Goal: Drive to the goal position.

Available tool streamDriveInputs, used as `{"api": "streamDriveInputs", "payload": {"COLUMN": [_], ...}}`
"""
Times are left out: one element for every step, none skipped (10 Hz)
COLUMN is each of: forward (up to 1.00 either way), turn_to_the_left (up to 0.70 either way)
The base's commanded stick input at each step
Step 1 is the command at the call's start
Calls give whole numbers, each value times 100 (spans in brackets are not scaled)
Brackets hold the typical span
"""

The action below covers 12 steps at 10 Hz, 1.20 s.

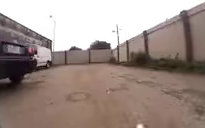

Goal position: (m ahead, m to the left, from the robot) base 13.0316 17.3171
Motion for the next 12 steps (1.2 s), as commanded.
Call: {"api": "streamDriveInputs", "payload": {"forward": [70, 70, 70, 70, 70, 70, 70, 70, 70, 70, 70, 70], "turn_to_the_left": [0, 0, 0, 0, 0, 0, 0, 0, 0, 0, 0, 0]}}
